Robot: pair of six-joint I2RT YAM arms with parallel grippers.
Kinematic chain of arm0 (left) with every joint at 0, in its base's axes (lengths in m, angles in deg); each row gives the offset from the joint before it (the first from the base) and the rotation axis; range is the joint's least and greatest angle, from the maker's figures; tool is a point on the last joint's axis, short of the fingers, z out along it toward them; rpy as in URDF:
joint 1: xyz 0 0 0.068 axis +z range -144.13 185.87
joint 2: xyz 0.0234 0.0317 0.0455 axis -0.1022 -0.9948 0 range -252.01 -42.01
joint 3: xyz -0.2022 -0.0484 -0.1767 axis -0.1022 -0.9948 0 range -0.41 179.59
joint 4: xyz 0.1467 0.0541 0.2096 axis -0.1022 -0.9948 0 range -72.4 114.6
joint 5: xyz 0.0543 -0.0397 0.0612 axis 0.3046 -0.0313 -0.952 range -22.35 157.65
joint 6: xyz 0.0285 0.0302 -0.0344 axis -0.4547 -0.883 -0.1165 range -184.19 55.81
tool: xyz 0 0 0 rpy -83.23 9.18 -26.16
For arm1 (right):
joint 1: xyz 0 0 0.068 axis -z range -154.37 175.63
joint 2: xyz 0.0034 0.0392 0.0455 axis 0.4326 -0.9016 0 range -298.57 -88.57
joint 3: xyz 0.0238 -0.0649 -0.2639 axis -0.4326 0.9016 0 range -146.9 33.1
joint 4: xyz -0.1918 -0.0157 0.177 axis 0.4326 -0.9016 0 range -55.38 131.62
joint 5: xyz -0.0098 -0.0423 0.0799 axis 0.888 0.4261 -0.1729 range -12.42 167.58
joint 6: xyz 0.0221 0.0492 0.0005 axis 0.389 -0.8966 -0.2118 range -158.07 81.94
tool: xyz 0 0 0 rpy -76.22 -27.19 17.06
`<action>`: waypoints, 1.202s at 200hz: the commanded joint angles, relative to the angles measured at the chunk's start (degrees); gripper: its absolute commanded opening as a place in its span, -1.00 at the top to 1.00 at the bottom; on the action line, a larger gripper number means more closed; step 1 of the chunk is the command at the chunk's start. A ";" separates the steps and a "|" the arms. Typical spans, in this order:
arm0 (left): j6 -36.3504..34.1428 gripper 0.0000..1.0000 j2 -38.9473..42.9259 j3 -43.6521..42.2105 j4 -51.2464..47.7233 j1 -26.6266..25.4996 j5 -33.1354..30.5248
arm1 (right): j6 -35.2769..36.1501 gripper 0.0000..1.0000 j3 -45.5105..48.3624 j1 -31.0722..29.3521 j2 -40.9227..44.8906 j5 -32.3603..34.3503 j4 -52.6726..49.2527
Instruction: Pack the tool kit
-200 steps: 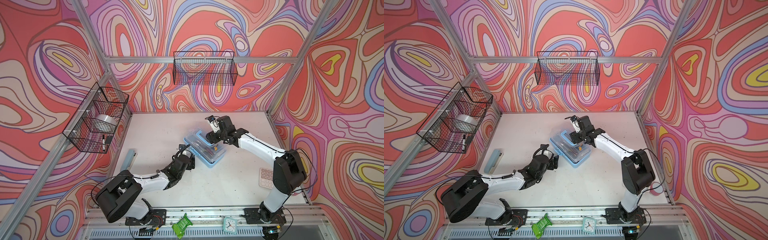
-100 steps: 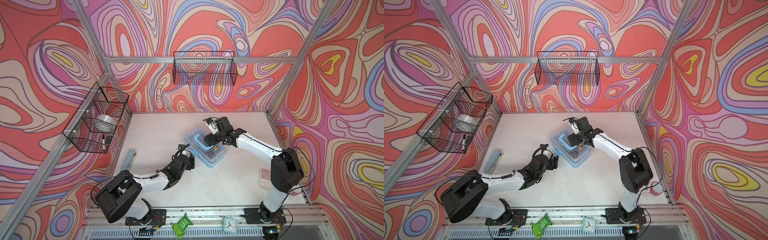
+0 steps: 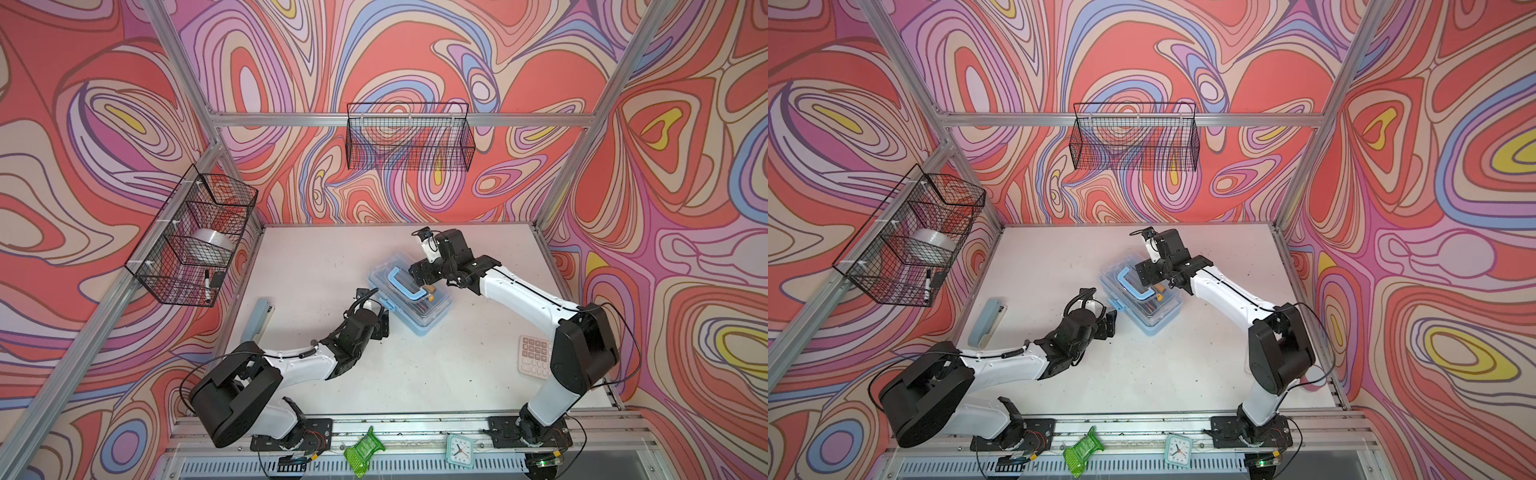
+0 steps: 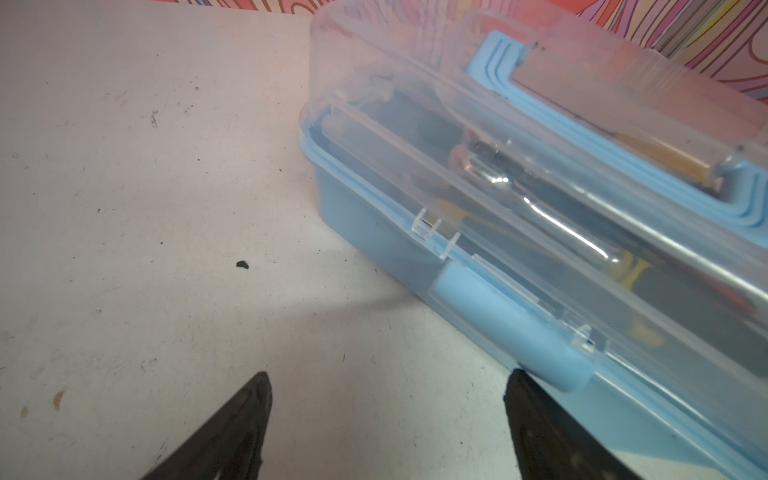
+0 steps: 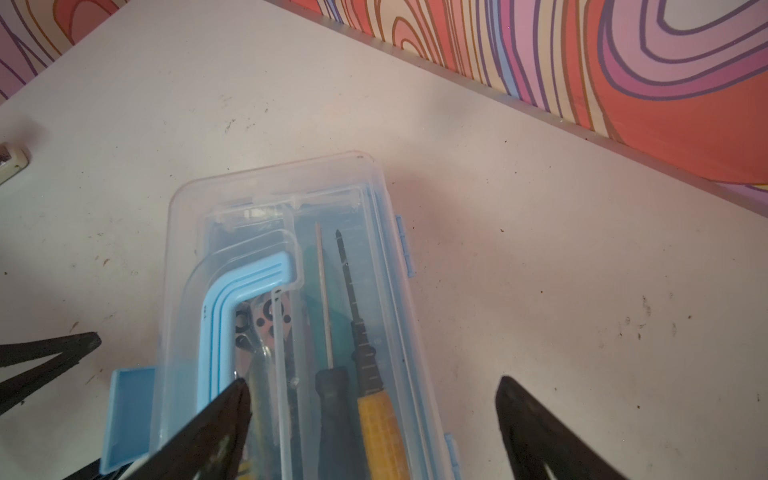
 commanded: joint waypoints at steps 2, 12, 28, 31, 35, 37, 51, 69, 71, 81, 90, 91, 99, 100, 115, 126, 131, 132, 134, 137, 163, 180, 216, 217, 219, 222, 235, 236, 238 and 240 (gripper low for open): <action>0.71 -0.76 2.33 -0.91 -1.28 0.62 -0.09 | -1.95 -0.76 -0.79 0.06 2.00 -1.01 -0.48; 0.66 -0.73 3.17 -1.09 -1.53 0.80 0.15 | -2.67 -0.68 -0.78 0.05 2.24 -2.29 -1.21; 0.53 -0.71 4.10 -1.26 -1.88 1.12 0.41 | -3.71 -0.54 -0.37 -0.38 2.55 -3.49 -1.70; 0.45 -0.71 4.22 -1.25 -1.94 1.23 0.45 | -3.93 -0.50 -0.32 -0.58 2.70 -3.49 -1.75; 0.42 -0.70 4.30 -1.25 -2.03 1.19 0.54 | -4.21 -0.46 -0.13 -0.80 2.76 -3.51 -1.80; 0.37 -0.70 4.31 -1.25 -2.04 1.24 0.58 | -4.41 -0.44 -0.11 -0.92 2.78 -3.47 -1.87; 0.20 -0.71 4.27 -1.13 -2.07 1.41 0.76 | -5.79 -0.32 0.10 -1.97 2.83 -3.32 -2.35; 0.26 -0.70 3.80 -0.84 -1.88 1.52 1.29 | -8.62 -0.14 0.51 -3.71 2.97 -2.57 -2.43; 0.24 -0.71 3.79 -0.82 -1.87 1.52 1.39 | -9.00 -0.12 0.62 -3.89 3.03 -2.31 -2.35; 0.30 -0.70 3.48 -0.63 -1.80 1.61 1.65 | -10.95 0.00 1.31 -5.31 3.24 -0.99 -1.62; 0.27 -0.71 3.27 -0.44 -1.65 1.69 1.94 | -12.39 0.12 1.89 -6.74 3.25 0.22 -0.92; 0.31 -0.71 3.26 -0.41 -1.67 1.69 1.99 | -12.55 0.14 1.96 -6.74 3.25 0.37 -0.83; 0.30 -0.70 3.04 -0.21 -1.54 1.69 2.38 | -13.68 0.23 2.29 -7.88 3.17 1.34 -0.42; 0.28 -0.71 3.02 -0.20 -1.53 1.69 2.38 | -13.85 0.24 2.30 -7.94 3.13 1.42 -0.41; 0.11 -0.70 2.65 0.23 -1.67 1.78 2.76 | -15.53 0.45 2.30 -9.46 2.48 2.66 -0.56; 0.08 -0.70 2.64 0.49 -1.67 1.83 2.91 | -16.10 0.58 2.02 -10.60 2.12 4.02 -1.06; 0.13 -0.71 2.60 0.42 -1.58 1.87 3.01 | -16.26 0.62 1.95 -11.10 1.98 4.75 -1.30; 0.15 -0.70 2.57 0.46 -1.59 1.87 3.05 | -16.28 0.62 1.91 -11.22 1.96 4.84 -1.33; 0.17 -0.71 2.60 0.43 -1.51 1.87 3.06 | -16.37 0.63 1.87 -11.46 1.94 5.17 -1.40; 0.21 -0.70 2.64 0.36 -1.51 1.87 3.11 | -16.44 0.65 1.84 -11.74 1.94 5.53 -1.52; 0.57 -0.70 2.12 0.32 -1.40 2.21 3.70 | -16.88 0.76 1.95 -14.26 1.94 7.82 -2.19; 1.10 -0.70 1.94 0.15 -1.01 2.39 3.97 | -17.40 0.87 2.17 -15.60 1.94 9.02 -2.96; 1.75 -0.71 2.29 -0.20 -0.12 3.18 4.49 | -18.16 0.98 3.45 -17.12 2.11 8.90 -2.85; 1.75 -0.71 2.29 -0.20 -0.11 3.23 4.49 | -18.16 0.98 3.49 -17.12 2.11 8.89 -2.85; 1.75 -0.71 2.29 -0.20 -0.11 3.26 4.56 | -18.13 0.98 3.48 -17.25 2.11 8.82 -2.85; 1.83 -0.71 2.33 -0.27 -0.13 3.35 4.60 | -18.15 0.98 3.48 -17.36 2.05 8.73 -2.85; 1.90 -0.71 2.31 -0.20 0.12 3.67 5.13 | -18.44 1.00 3.65 -17.64 1.94 8.28 -2.74; 1.91 -0.71 2.30 -0.20 0.14 3.65 5.12 | -18.48 1.00 3.64 -17.69 1.94 8.27 -2.71; 1.93 -0.70 2.29 -0.20 0.20 3.63 5.16 | -18.61 1.00 3.71 -17.74 1.94 8.22 -2.69; 1.93 -0.70 2.29 -0.22 0.23 3.70 5.19 | -18.69 1.00 3.77 -17.75 1.87 8.10 -2.62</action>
